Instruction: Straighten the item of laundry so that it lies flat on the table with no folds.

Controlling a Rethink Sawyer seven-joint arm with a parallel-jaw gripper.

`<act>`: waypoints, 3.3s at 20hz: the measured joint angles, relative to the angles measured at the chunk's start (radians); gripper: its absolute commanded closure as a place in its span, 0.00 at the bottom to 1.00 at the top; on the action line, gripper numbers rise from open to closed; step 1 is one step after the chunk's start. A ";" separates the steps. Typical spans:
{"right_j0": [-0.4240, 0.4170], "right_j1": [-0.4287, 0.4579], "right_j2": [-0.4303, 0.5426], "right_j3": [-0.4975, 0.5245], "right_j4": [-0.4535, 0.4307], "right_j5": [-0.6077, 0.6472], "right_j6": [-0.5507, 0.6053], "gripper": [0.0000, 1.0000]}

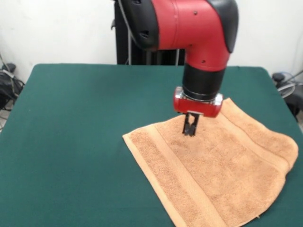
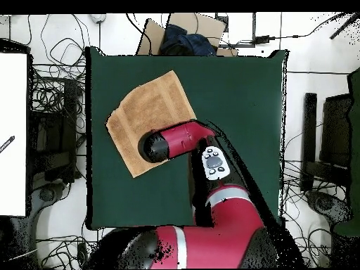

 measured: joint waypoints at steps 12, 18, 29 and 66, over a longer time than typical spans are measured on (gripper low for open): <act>-0.035 0.062 0.009 -0.017 0.008 0.000 0.000 1.00; -0.046 0.066 0.011 -0.022 0.022 0.001 0.000 1.00; -0.068 0.066 0.028 -0.019 0.022 0.002 0.000 1.00; -0.286 0.062 0.145 -0.007 -0.107 0.004 -0.004 1.00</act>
